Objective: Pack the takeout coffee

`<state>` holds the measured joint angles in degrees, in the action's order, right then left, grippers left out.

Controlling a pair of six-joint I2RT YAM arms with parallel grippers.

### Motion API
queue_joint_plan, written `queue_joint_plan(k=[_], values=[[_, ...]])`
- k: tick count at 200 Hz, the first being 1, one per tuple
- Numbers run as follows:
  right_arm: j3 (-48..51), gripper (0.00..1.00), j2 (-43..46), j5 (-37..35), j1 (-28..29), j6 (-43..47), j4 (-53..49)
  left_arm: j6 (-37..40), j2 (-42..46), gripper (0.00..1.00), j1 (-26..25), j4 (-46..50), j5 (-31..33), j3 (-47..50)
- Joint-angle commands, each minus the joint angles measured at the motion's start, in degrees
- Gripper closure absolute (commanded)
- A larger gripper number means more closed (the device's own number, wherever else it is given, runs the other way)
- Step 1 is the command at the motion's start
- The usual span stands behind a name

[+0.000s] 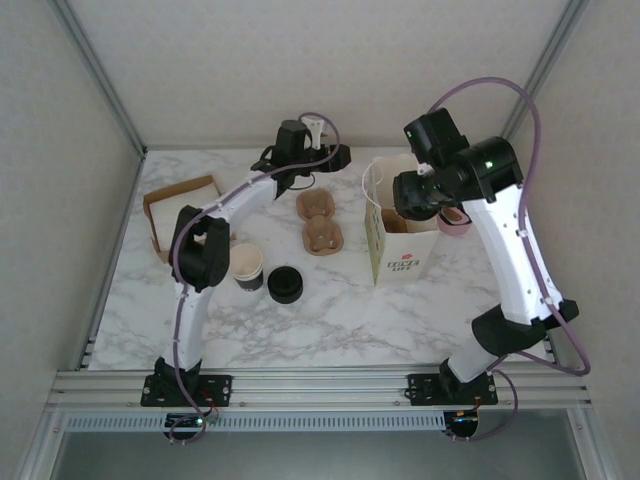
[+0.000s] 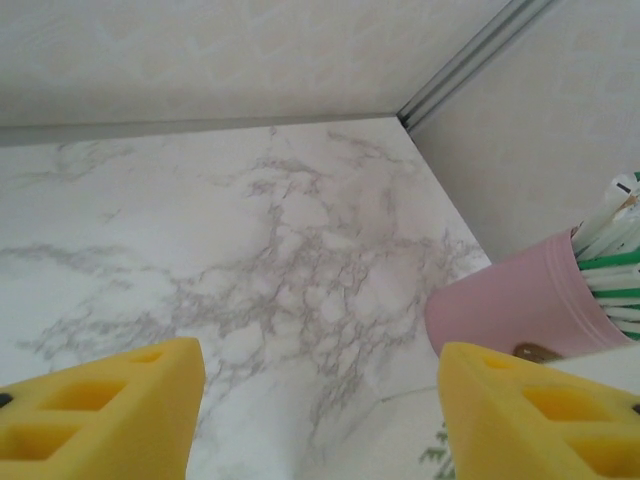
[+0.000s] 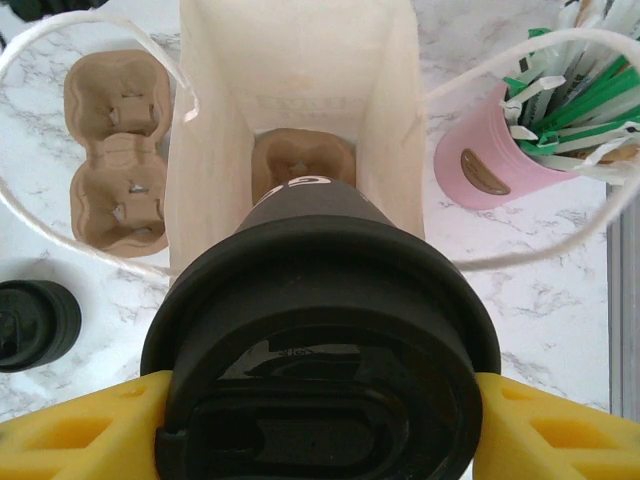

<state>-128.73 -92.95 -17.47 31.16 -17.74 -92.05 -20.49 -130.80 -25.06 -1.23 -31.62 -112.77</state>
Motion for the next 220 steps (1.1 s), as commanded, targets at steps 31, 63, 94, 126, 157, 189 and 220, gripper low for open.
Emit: queue_joint_plan(k=[31,63,94,126,157,189,220], values=[[-3.63,0.33,-6.09,2.88,-1.78,1.61,-5.13,4.11,-11.85,0.4,-1.83,3.62,-6.42,-16.71],[-2.29,0.33,-8.19,3.41,-2.56,2.04,-6.46,4.64,-15.82,0.43,-2.26,3.59,-9.15,-21.67],[0.05,0.33,-8.9,3.89,-3.31,2.39,-6.18,5.15,-16.98,0.46,-2.96,2.69,-10.54,-22.14],[2.16,0.33,-9.18,4.31,-3.78,2.6,-6.08,5.94,-17.8,0.47,-3.85,2.87,-11.86,-22.85],[4.19,0.33,-9.07,5.24,-3.82,2.79,-5.75,6.69,-17.83,0.51,-4.47,4.02,-13.15,-22.76],[6.78,0.32,-8.05,5.43,-3.83,2.82,-5.1,6.32,-16.62,0.54,-4.73,4.82,-14.34,-20.33],[9.83,0.32,-6.22,5.77,-3.82,2.8,-4.54,5.4,-11.11,0.54,-5.34,-0.37,-14.49,-10.52]])
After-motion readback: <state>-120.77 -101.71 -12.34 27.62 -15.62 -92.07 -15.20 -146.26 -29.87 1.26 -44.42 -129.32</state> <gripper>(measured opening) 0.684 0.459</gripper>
